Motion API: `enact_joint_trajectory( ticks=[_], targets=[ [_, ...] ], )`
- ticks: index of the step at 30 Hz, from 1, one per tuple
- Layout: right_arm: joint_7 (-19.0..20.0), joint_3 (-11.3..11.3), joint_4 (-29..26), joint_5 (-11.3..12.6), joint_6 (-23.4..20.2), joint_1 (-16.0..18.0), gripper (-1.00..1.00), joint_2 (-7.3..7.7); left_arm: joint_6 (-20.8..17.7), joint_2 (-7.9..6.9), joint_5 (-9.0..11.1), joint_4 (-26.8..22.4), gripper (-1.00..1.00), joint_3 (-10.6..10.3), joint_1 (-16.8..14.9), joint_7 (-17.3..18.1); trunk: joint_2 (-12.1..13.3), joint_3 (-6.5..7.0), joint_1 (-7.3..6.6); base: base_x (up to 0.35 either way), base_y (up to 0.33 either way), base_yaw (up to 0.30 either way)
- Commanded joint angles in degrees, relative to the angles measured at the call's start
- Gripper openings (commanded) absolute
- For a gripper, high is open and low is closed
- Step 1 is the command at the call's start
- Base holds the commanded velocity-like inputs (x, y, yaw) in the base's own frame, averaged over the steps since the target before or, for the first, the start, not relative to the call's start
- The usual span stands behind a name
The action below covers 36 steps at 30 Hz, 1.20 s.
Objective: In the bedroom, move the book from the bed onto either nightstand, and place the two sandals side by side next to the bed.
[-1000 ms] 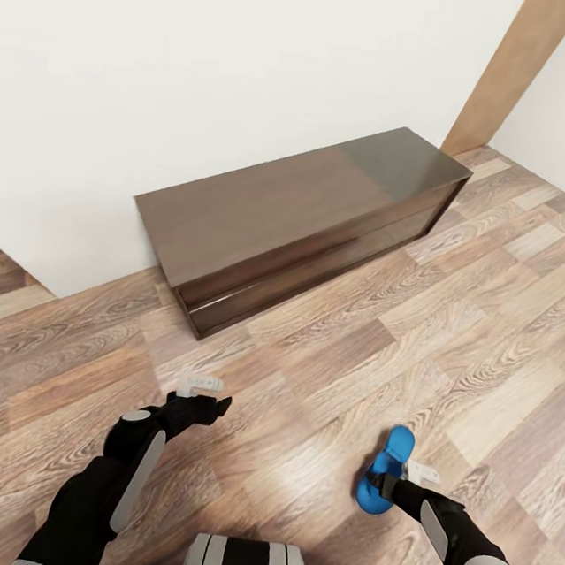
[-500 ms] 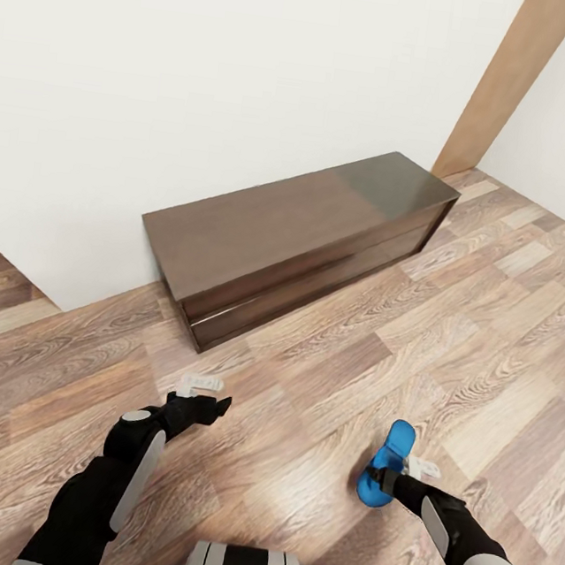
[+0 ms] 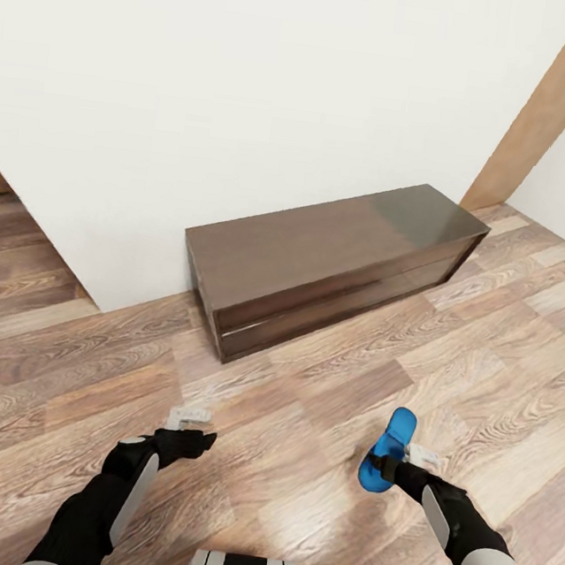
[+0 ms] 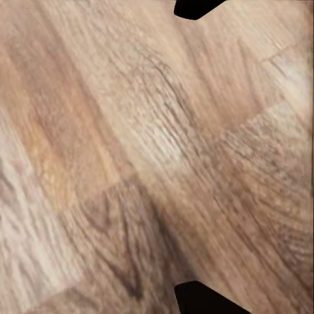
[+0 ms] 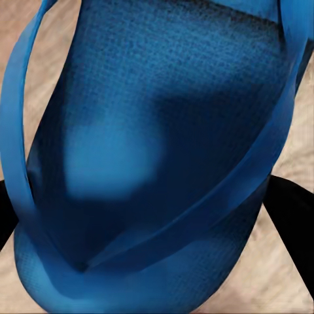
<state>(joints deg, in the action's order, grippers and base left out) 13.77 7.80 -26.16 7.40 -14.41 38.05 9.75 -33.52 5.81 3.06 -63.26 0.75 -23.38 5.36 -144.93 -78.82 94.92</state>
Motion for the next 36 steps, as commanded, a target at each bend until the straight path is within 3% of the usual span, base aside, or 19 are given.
enact_joint_trajectory(
  ticks=[1,5,8,10,12,15,18,21,30,36],
  targets=[
    [0.0,-0.1,-0.2,0.0,0.0,0.0,-1.0,0.0,0.0,0.01,0.0,0.4,1.0,0.2,0.0,0.0,0.0,0.23,-0.02,0.0,0.0,0.28],
    [0.0,-0.1,-0.5,-0.1,-0.1,-0.1,-1.0,0.06,0.0,0.07,0.0,1.3,1.0,0.6,0.0,-0.1,0.1,1.12,-0.13,0.0,0.0,0.28],
    [0.0,-0.6,-1.5,-1.4,-0.1,-0.2,-1.0,0.09,0.1,-0.12,0.0,3.6,1.0,1.0,0.3,-0.1,0.1,1.78,-0.2,0.0,0.0,0.28],
    [0.1,-1.2,-2.7,-2.6,-0.1,-0.4,-1.0,0.04,0.6,-0.24,0.0,5.9,1.0,2.4,0.4,-0.1,0.1,2.22,-0.25,0.0,0.0,0.28],
    [0.1,-2.1,-5.4,-4.3,-0.1,-1.0,-1.0,-0.06,4.2,-0.05,0.0,10.0,1.0,5.6,0.6,-0.1,0.2,2.67,-0.31,0.0,0.0,0.28],
    [0.4,-3.1,-6.1,-4.6,-0.2,-1.5,-1.0,-0.12,5.5,0.16,0.1,12.8,1.0,6.2,0.7,-0.1,0.2,3.33,-0.38,0.0,0.0,0.28],
    [0.5,-6.5,-6.2,-4.8,-0.1,-1.6,-1.0,-0.1,8.9,0.01,0.1,17.1,1.0,7.1,0.9,-0.2,0.2,4.0,-0.46,0.0,0.0,0.275],
    [0.6,-7.1,-6.3,-4.8,0.0,-1.7,-1.0,-0.09,11.0,-0.19,0.0,19.3,1.0,8.5,0.9,-0.2,0.3,4.66,-0.54,0.0,0.0,0.256],
    [0.6,-7.6,-5.6,-4.8,0.0,-1.7,-1.0,-0.16,13.0,-0.44,-0.1,23.7,1.0,10.0,0.9,-0.2,0.4,6.65,-0.77,0.0,0.0,0.236],
    [0.6,-11.1,-4.8,-4.6,0.4,-1.7,-1.0,-0.17,21.7,-0.39,0.0,29.4,1.0,10.5,1.0,-1.6,0.5,7.98,-0.92,0.0,0.0,0.242]
  ],
)
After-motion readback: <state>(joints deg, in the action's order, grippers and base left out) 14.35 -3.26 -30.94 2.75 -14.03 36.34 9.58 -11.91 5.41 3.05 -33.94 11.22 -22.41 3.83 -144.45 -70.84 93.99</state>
